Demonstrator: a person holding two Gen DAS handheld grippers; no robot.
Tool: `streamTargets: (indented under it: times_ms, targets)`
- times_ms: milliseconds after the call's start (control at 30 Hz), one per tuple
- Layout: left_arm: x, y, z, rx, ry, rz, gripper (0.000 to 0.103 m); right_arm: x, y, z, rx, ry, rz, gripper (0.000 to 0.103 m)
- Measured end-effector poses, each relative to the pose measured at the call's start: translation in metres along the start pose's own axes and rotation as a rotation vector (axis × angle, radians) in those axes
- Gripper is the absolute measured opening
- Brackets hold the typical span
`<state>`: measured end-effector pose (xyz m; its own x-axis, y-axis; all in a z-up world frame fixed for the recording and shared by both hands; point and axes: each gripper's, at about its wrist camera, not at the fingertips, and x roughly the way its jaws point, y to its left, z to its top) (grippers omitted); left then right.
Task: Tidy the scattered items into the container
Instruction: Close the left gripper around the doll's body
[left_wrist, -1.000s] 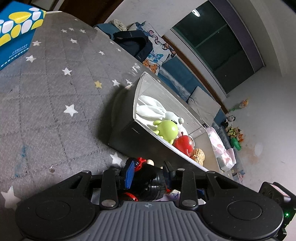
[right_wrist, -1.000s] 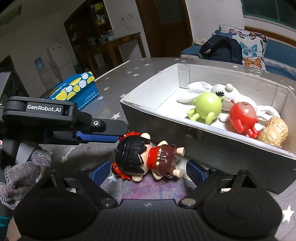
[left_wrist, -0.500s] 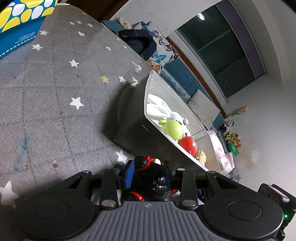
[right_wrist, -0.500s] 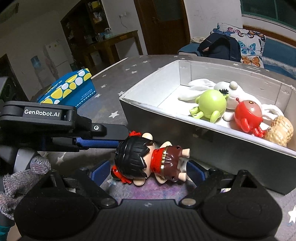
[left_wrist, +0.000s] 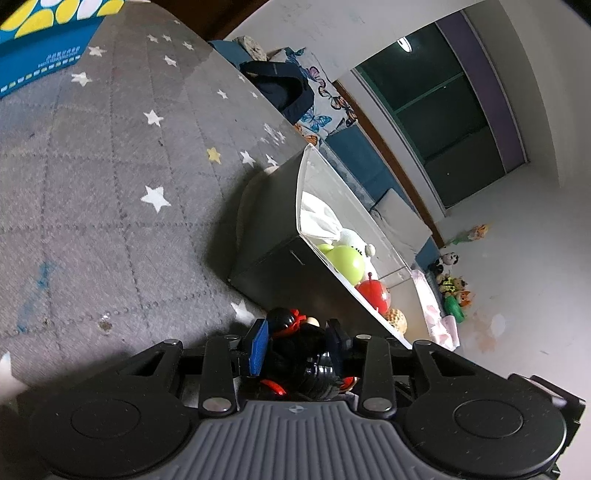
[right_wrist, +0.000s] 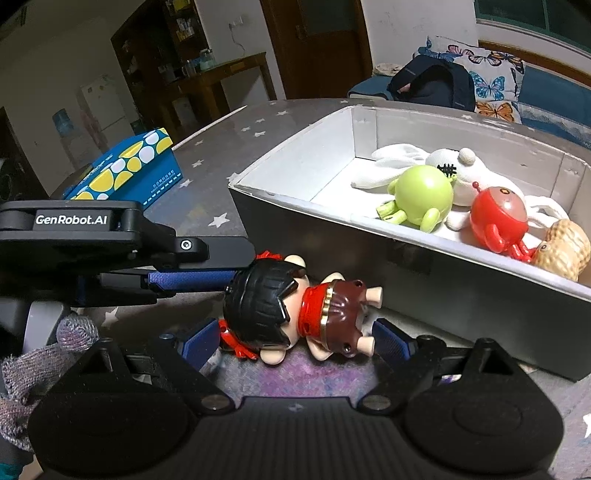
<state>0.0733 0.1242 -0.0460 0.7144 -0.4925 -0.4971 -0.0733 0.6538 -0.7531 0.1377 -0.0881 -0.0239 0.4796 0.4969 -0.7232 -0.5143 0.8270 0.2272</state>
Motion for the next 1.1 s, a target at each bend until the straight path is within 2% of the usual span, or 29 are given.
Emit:
streamTargets:
  times_ms: [600, 1100]
  targets:
    - [-0.001, -0.007, -0.007, 0.032, -0.017, 0.018, 0.038, 0.006, 0.006, 0.002, 0.009, 0.000, -0.027, 0.091]
    - [-0.004, -0.024, -0.014, 0.139, -0.019, 0.057, 0.039, 0.003, 0.003, -0.001, -0.033, -0.006, -0.013, 0.090]
